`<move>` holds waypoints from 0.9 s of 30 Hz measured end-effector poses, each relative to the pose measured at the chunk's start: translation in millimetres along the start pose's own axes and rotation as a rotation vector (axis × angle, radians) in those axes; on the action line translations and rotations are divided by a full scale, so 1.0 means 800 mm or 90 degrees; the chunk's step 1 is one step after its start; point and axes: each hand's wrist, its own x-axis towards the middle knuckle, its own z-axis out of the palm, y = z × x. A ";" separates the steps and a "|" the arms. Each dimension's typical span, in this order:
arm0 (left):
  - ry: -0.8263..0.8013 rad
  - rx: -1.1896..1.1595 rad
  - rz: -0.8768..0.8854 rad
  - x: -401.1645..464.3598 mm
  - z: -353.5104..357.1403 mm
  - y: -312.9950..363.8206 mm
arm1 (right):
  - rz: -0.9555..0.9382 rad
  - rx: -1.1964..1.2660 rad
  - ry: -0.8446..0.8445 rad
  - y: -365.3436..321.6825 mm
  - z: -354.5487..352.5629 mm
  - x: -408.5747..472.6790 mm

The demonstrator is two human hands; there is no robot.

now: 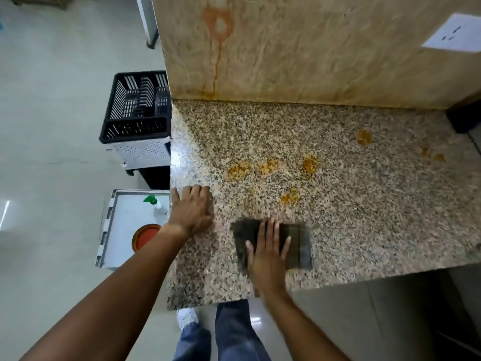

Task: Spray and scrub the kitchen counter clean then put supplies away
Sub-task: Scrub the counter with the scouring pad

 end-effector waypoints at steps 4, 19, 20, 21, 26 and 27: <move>0.099 -0.026 -0.005 0.031 -0.006 -0.034 | -0.172 0.016 0.004 -0.063 0.000 0.006; 0.140 -0.053 -0.076 0.102 -0.007 -0.038 | -0.077 -0.040 -0.033 -0.096 -0.036 0.242; 0.135 -0.034 -0.075 0.105 -0.008 -0.038 | -0.008 -0.068 -0.012 -0.062 -0.040 0.264; 0.129 -0.015 -0.075 0.107 -0.010 -0.037 | 0.064 -0.071 0.008 -0.028 -0.040 0.264; 0.099 -0.026 -0.078 0.122 -0.017 -0.034 | -0.013 -0.033 -0.042 -0.063 -0.030 0.145; 0.108 -0.034 -0.086 0.125 -0.019 -0.033 | -0.090 -0.026 -0.067 -0.094 -0.025 0.155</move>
